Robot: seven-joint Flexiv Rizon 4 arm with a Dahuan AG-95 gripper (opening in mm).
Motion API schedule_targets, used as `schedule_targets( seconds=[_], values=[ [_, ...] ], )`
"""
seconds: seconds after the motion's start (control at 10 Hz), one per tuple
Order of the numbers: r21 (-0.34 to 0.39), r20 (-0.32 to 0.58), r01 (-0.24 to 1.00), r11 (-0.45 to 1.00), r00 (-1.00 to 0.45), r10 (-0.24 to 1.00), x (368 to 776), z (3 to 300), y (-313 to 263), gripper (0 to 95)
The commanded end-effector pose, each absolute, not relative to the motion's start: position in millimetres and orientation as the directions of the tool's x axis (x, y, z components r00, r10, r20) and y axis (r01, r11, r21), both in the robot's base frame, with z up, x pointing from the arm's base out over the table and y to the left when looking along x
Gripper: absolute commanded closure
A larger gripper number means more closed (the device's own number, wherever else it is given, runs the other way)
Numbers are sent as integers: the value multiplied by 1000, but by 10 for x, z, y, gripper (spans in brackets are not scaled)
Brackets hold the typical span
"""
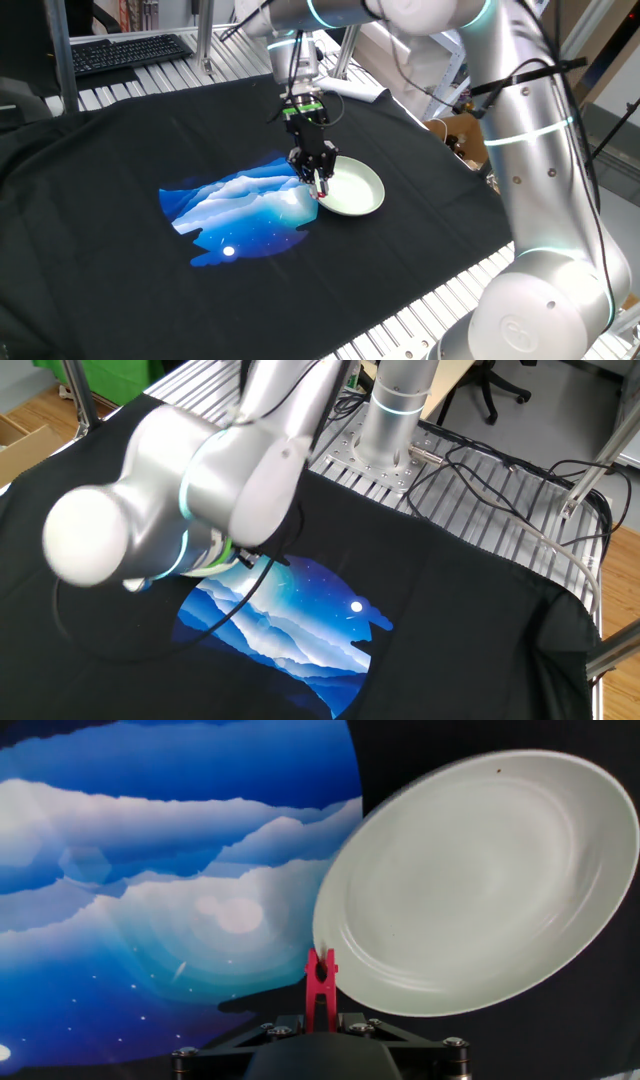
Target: Use a clamp
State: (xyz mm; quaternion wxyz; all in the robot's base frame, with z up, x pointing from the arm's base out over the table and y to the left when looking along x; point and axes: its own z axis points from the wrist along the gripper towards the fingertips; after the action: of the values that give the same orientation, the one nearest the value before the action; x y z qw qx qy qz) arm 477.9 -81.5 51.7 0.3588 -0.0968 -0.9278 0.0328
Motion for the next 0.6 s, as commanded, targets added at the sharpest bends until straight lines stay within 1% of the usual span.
schedule_targets(
  seconds=[0.1,0.6],
  values=[
    [-132,630,160,978,-748,207,4744,485,-825,950],
    [-123,635,160,979,-745,202,4750,463,-816,950]
  ],
)
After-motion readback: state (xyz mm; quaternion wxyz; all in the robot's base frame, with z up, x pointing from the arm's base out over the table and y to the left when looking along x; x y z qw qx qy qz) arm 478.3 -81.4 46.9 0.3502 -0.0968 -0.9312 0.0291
